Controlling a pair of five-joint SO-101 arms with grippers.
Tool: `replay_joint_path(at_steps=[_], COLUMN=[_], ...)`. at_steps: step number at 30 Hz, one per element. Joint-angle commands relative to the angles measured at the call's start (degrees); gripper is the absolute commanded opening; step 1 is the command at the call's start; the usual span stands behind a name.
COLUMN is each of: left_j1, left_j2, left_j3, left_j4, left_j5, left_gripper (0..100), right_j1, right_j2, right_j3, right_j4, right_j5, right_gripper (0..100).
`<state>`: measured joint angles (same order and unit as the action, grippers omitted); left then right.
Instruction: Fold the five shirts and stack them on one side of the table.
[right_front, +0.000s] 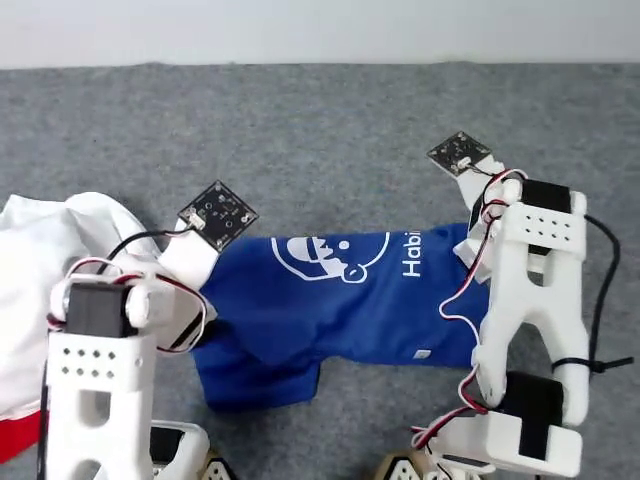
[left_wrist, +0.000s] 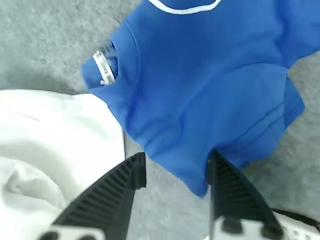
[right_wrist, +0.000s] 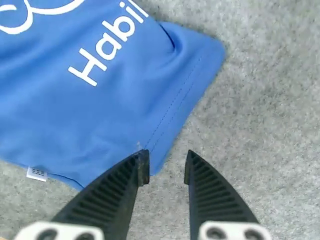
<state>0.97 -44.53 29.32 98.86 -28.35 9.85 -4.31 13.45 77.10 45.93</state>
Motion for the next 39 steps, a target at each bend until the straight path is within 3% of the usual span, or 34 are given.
replay_joint_path(at_steps=[1, 8, 19, 23, 30, 35, 39], left_j1=[-0.7, -1.8, -1.8, -2.0, -2.0, -2.0, -2.0], left_j2=[-4.3, -7.2, -7.0, -7.0, -7.5, -7.5, -7.1], left_j3=[-2.8, -2.6, 6.5, 9.5, 18.3, 20.8, 22.2], left_j4=[1.8, 1.8, 1.2, -3.9, -17.2, -18.8, -18.8], left_j5=[-2.6, -2.5, -2.6, 1.3, 5.1, 5.0, 4.9], left_gripper=[22, 28, 28, 23, 1, 2, 2], right_j1=[0.7, 3.4, 3.6, 2.2, -4.8, -6.7, -6.9], right_j2=[0.0, 4.8, 5.7, 6.0, 6.2, 6.9, 11.9], right_j3=[-2.6, -2.6, -3.0, -3.0, -8.1, -10.8, -12.9], right_j4=[-0.7, -0.7, -0.7, -0.9, -3.4, -4.9, -2.7], right_j5=[-0.5, -0.7, -0.8, -1.3, -14.5, -23.6, -28.0], right_gripper=[11.8, 11.8, 11.8, 11.8, 11.8, 12.0, 18.8])
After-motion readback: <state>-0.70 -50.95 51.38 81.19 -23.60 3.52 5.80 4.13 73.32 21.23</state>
